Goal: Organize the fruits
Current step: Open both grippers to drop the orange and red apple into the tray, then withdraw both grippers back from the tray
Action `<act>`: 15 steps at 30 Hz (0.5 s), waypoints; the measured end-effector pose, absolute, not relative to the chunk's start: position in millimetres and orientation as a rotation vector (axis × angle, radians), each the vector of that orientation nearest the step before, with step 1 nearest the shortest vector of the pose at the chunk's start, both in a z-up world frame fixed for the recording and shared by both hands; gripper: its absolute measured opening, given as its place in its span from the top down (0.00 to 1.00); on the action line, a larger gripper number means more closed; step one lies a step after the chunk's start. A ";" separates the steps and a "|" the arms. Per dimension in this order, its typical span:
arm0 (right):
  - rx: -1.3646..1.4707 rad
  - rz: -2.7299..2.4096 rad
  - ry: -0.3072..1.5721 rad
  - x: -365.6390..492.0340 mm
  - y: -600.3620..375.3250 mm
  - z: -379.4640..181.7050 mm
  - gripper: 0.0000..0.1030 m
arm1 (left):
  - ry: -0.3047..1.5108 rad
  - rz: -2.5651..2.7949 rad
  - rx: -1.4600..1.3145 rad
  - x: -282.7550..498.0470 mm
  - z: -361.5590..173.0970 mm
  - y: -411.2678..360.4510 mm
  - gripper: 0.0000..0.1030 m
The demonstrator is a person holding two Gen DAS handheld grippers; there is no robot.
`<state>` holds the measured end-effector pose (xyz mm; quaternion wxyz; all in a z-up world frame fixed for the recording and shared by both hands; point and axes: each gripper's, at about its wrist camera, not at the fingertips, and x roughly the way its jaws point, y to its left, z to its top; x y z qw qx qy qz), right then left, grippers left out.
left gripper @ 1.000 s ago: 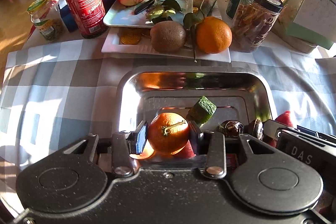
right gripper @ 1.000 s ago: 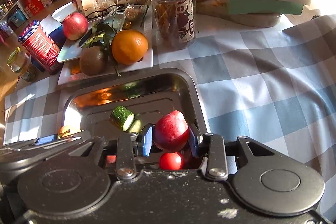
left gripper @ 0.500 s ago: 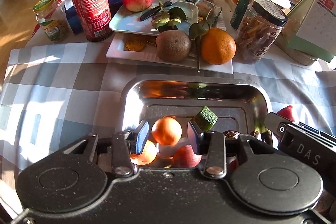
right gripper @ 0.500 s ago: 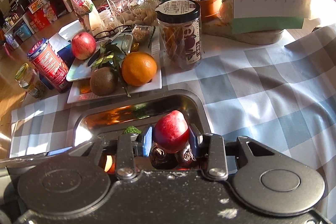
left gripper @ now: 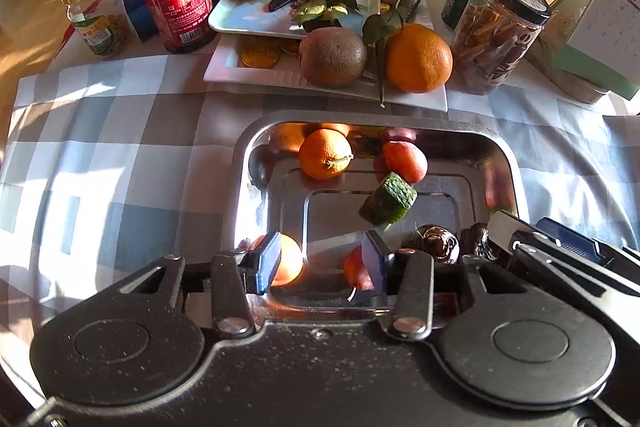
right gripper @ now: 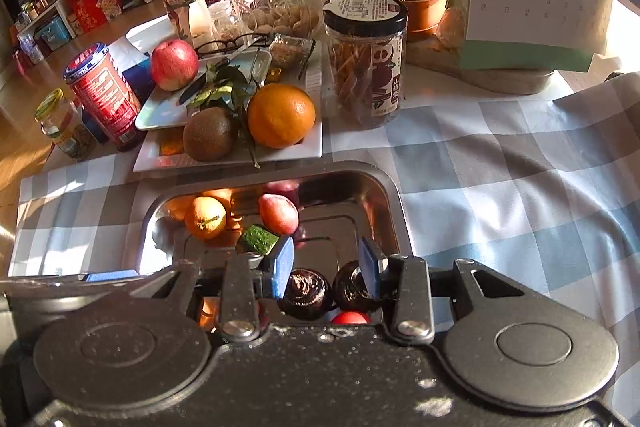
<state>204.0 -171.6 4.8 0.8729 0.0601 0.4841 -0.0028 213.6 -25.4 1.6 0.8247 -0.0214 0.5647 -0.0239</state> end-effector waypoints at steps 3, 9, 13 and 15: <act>0.119 0.007 1.055 203.5 -169.7 1.5 0.62 | 1.224 -0.055 -0.023 207.9 0.2 -26.9 0.48; 0.101 0.018 1.112 194.3 -166.1 1.5 0.62 | 1.243 -0.066 -0.013 193.8 7.1 -25.1 0.48; 0.093 0.024 1.130 184.0 -166.5 6.9 0.61 | 1.245 -0.072 -0.040 184.6 14.5 -21.7 0.47; 0.071 0.022 1.128 178.2 -166.6 10.5 0.59 | 1.238 -0.082 -0.049 179.9 18.7 -20.9 0.47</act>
